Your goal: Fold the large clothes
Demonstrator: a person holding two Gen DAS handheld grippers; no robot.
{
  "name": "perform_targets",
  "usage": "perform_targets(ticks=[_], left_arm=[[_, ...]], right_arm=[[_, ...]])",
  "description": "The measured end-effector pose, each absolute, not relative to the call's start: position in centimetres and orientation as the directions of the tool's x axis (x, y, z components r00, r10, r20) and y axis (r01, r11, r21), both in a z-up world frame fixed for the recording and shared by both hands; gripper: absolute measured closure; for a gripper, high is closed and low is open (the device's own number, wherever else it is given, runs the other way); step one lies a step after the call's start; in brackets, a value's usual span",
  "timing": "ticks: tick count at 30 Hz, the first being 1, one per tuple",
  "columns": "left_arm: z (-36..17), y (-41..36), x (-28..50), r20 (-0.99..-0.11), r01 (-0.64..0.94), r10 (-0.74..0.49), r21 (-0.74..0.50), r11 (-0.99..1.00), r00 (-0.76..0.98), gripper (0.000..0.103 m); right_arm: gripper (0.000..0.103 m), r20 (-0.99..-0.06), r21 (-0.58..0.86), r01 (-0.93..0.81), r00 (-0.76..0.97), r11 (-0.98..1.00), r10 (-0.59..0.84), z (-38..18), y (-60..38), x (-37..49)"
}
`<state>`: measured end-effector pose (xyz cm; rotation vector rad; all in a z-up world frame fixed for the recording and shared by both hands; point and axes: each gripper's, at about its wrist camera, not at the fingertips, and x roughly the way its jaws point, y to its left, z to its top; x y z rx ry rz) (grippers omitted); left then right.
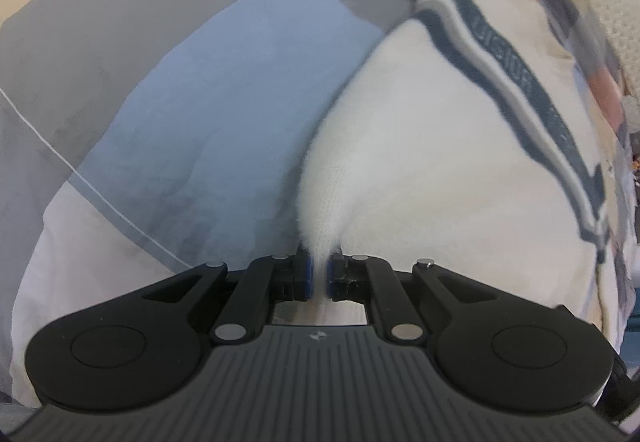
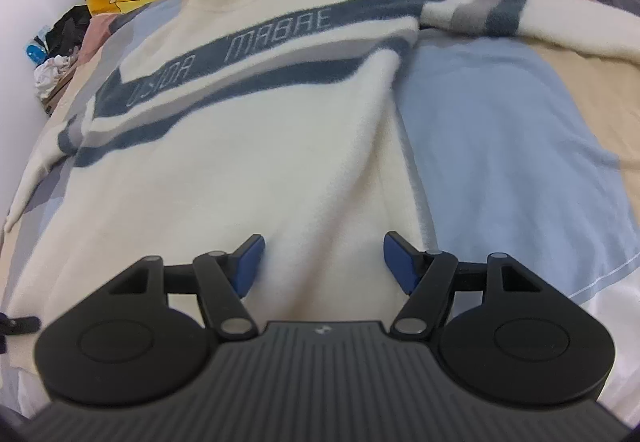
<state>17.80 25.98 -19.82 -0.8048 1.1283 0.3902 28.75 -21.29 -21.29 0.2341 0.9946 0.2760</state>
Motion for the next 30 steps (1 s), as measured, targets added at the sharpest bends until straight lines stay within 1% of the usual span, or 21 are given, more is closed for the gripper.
perform_targets(ticks=[4,7,10,12,14,15,18,20,27,29,30], left_arm=[[-20.2,25.9,17.8,-0.911,-0.661,-0.115,-0.369,0.653,0.396,0.094],[-19.9,25.9,17.6,-0.907,-0.644,-0.114,-0.373,0.668,0.406,0.094],[-19.0,24.7,18.0,-0.913,-0.590,-0.077,-0.321,0.741,0.401,0.088],[-18.5,24.1,18.2,-0.910,-0.562,-0.076,-0.314,0.765,0.407,0.085],[-18.0,23.7,18.4,-0.903,-0.538,-0.082,-0.321,0.779,0.421,0.064],[-17.6,23.4,18.4,-0.900,-0.530,-0.081,-0.322,0.785,0.428,0.061],[-16.4,22.4,18.5,-0.890,-0.496,-0.061,-0.308,0.812,0.453,0.058],[-15.4,21.4,18.6,-0.882,-0.463,-0.029,-0.275,0.843,0.471,0.057],[-13.0,18.9,19.0,-0.853,-0.390,0.011,-0.227,0.892,0.522,0.056],[-12.3,18.5,18.8,-0.844,-0.381,0.019,-0.222,0.898,0.536,0.048],[-12.0,18.3,18.6,-0.841,-0.372,0.023,-0.214,0.903,0.541,0.046]], right_arm=[[0.035,-0.780,0.381,-0.077,0.509,0.922,0.365,-21.4,-22.1,29.1],[0.035,-0.778,0.385,-0.077,0.510,0.920,0.368,-21.3,-22.0,29.0],[0.035,-0.758,0.416,-0.064,0.527,0.907,0.385,-20.7,-22.6,29.0],[0.035,-0.740,0.438,-0.048,0.547,0.898,0.390,-20.3,-23.1,28.8],[0.035,-0.735,0.443,-0.041,0.555,0.895,0.389,-20.1,-23.4,28.8],[0.035,-0.732,0.445,-0.037,0.561,0.895,0.387,-20.0,-23.4,28.8],[0.035,-0.710,0.449,-0.024,0.597,0.893,0.373,-19.3,-23.9,28.6],[0.035,-0.694,0.455,-0.015,0.621,0.890,0.365,-18.8,-24.5,28.7],[0.034,-0.669,0.420,-0.010,0.673,0.907,0.317,-17.8,-25.1,28.7],[0.035,-0.671,0.408,-0.028,0.669,0.912,0.321,-17.8,-24.7,28.6],[0.035,-0.671,0.403,-0.036,0.668,0.915,0.322,-17.8,-24.5,28.7]])
